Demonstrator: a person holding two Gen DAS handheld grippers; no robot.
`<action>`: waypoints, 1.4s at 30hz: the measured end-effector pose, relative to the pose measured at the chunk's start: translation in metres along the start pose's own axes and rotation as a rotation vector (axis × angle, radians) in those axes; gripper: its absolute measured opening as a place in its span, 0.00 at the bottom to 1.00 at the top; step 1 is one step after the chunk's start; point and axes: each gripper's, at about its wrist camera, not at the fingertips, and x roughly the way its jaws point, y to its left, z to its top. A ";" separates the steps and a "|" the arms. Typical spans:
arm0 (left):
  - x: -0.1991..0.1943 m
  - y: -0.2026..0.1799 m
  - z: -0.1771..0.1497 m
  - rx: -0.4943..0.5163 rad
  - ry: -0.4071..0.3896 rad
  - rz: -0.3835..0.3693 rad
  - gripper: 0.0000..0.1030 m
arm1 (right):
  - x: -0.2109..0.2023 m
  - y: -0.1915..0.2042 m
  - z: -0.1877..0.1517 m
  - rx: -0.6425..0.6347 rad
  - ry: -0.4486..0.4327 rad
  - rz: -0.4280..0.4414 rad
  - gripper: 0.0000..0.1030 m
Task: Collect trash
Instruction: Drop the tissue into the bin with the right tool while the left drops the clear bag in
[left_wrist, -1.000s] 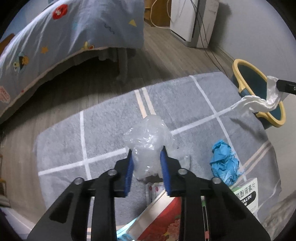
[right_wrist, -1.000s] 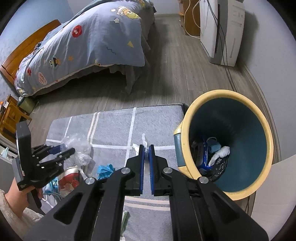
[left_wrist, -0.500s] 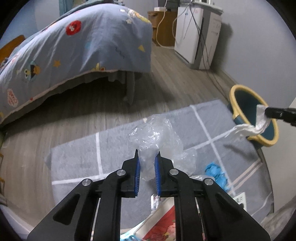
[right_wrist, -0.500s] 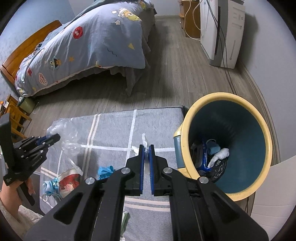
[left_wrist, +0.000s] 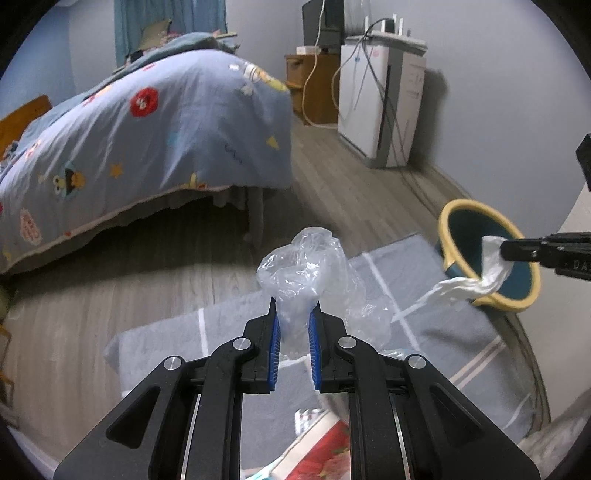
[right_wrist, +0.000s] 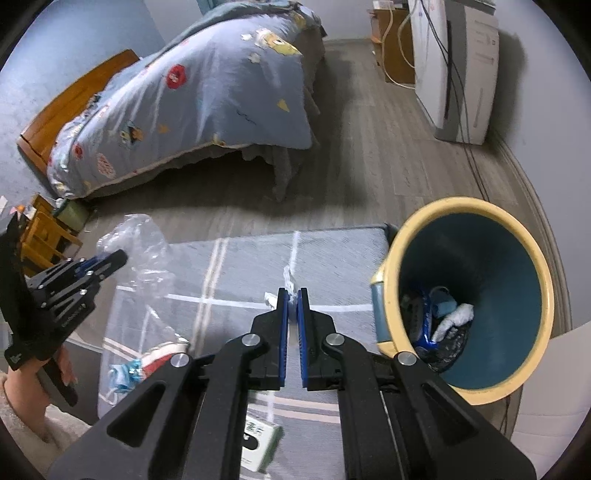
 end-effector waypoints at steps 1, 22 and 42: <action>-0.002 -0.001 0.002 -0.002 -0.006 -0.006 0.14 | -0.002 0.002 0.001 -0.004 -0.005 0.008 0.05; -0.006 -0.055 0.000 0.101 0.005 -0.062 0.14 | -0.036 -0.038 0.022 0.051 -0.091 -0.013 0.05; 0.020 -0.167 0.043 0.214 0.002 -0.197 0.14 | -0.064 -0.163 0.018 0.204 -0.150 -0.265 0.05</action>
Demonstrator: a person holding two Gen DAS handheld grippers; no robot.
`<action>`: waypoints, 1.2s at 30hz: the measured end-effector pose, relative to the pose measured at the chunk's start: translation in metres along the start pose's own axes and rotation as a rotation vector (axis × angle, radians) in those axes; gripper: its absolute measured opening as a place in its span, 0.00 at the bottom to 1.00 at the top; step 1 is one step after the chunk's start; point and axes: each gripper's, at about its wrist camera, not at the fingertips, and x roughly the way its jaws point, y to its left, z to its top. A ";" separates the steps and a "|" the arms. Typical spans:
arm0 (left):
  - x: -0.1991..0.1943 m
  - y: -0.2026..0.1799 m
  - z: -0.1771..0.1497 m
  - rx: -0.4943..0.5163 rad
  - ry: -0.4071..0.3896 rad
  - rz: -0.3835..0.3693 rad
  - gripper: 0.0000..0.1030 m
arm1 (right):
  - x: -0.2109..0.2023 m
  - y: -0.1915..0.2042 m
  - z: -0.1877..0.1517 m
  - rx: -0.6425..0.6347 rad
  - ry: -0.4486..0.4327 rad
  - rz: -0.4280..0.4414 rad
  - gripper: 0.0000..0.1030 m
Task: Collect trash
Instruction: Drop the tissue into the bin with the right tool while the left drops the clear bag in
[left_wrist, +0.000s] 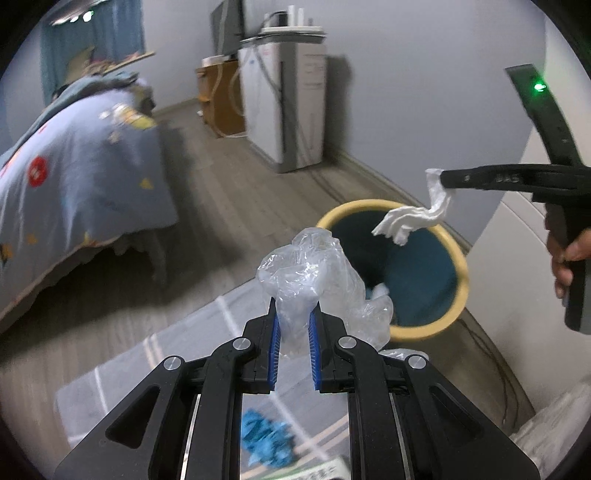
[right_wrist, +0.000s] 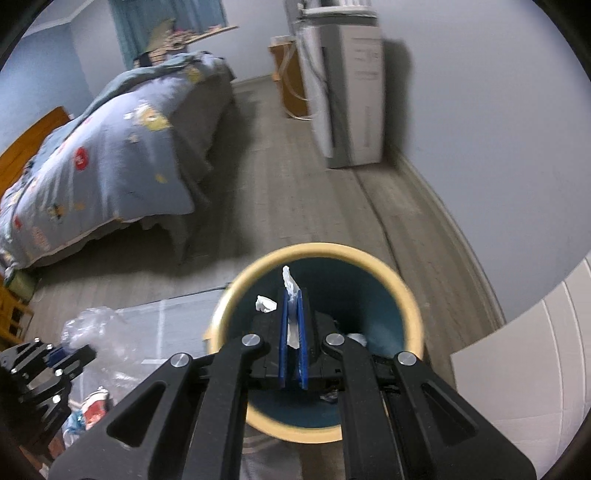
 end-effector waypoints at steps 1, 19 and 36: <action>0.002 -0.005 0.003 0.011 0.001 -0.005 0.14 | 0.003 -0.007 -0.001 0.012 0.007 -0.007 0.05; 0.090 -0.061 0.049 0.073 0.085 -0.080 0.14 | 0.042 -0.034 -0.010 0.052 0.102 -0.083 0.05; 0.074 -0.054 0.042 0.038 -0.001 -0.044 0.77 | 0.040 -0.023 -0.006 0.024 0.074 -0.094 0.49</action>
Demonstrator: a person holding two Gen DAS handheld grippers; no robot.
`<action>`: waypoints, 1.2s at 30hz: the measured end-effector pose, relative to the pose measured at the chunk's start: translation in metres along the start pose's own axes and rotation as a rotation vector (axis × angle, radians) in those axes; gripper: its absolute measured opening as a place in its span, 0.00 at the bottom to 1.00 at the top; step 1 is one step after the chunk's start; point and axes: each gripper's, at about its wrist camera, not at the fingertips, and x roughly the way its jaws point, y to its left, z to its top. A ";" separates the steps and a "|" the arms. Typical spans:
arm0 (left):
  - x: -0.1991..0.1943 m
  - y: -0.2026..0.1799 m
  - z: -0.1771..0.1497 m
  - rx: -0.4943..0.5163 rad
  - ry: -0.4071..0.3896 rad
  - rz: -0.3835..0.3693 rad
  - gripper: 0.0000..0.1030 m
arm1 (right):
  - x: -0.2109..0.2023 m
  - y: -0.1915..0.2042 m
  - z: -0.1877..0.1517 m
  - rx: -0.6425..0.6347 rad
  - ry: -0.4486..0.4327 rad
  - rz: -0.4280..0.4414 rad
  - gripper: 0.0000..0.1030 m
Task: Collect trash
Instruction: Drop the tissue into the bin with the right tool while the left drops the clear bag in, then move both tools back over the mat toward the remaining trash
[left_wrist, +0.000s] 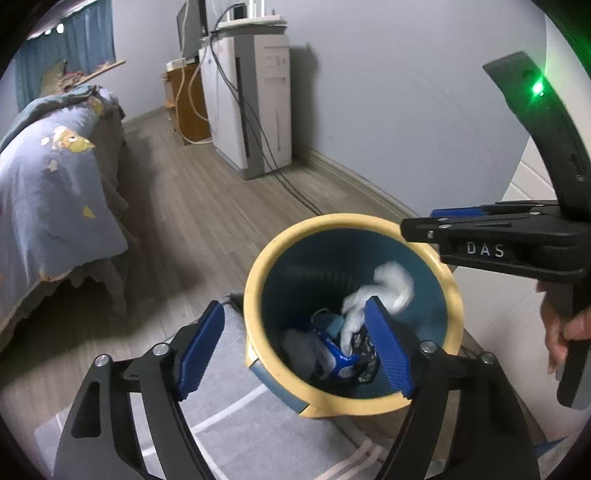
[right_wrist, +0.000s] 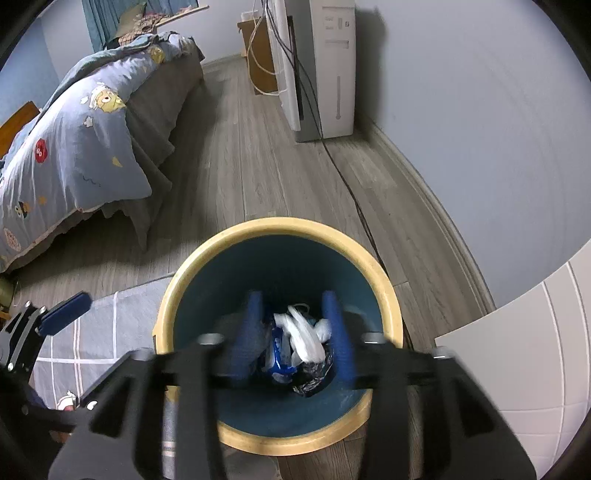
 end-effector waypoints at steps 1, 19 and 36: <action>-0.003 0.002 -0.001 -0.006 -0.003 0.004 0.78 | -0.002 0.000 0.001 0.002 -0.004 -0.001 0.52; -0.146 0.038 -0.042 -0.095 -0.101 0.132 0.90 | -0.085 0.051 -0.002 -0.068 -0.167 0.011 0.94; -0.271 0.114 -0.158 -0.346 -0.113 0.308 0.91 | -0.141 0.172 -0.084 -0.225 -0.207 0.117 0.94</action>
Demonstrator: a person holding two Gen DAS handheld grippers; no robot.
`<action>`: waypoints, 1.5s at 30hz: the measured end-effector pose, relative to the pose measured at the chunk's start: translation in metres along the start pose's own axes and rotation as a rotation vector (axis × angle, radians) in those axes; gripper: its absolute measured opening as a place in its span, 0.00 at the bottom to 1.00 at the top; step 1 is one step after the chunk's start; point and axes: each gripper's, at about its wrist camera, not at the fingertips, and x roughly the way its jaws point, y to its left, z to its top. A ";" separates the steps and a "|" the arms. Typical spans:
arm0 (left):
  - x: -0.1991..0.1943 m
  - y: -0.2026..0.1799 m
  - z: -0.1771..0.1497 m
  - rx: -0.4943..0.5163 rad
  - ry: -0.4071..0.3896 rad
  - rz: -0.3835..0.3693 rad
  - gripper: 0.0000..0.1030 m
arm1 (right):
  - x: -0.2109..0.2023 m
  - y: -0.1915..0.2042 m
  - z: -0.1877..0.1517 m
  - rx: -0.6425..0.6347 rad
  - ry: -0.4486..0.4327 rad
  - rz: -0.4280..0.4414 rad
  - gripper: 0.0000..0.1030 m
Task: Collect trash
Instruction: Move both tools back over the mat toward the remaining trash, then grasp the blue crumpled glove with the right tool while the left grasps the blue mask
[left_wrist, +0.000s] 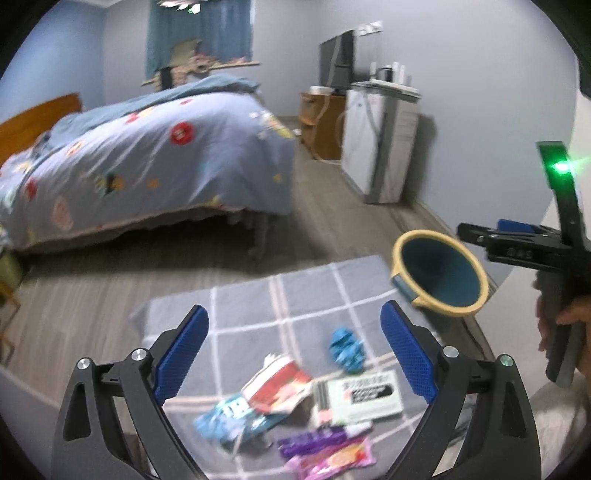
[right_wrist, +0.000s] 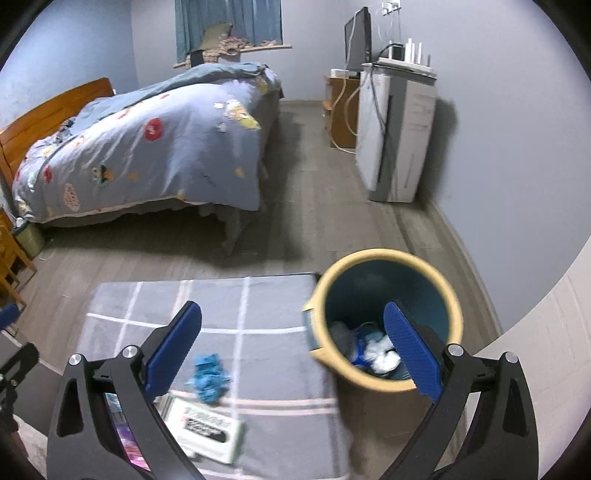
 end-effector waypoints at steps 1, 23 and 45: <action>-0.001 0.007 -0.005 -0.009 0.006 0.014 0.91 | -0.002 0.007 -0.003 0.002 -0.002 0.008 0.94; 0.045 0.099 -0.090 -0.233 0.224 0.109 0.91 | 0.046 0.107 -0.045 -0.079 0.105 0.030 0.94; 0.116 0.088 -0.127 -0.179 0.475 0.125 0.85 | 0.145 0.100 -0.071 0.026 0.361 0.070 0.92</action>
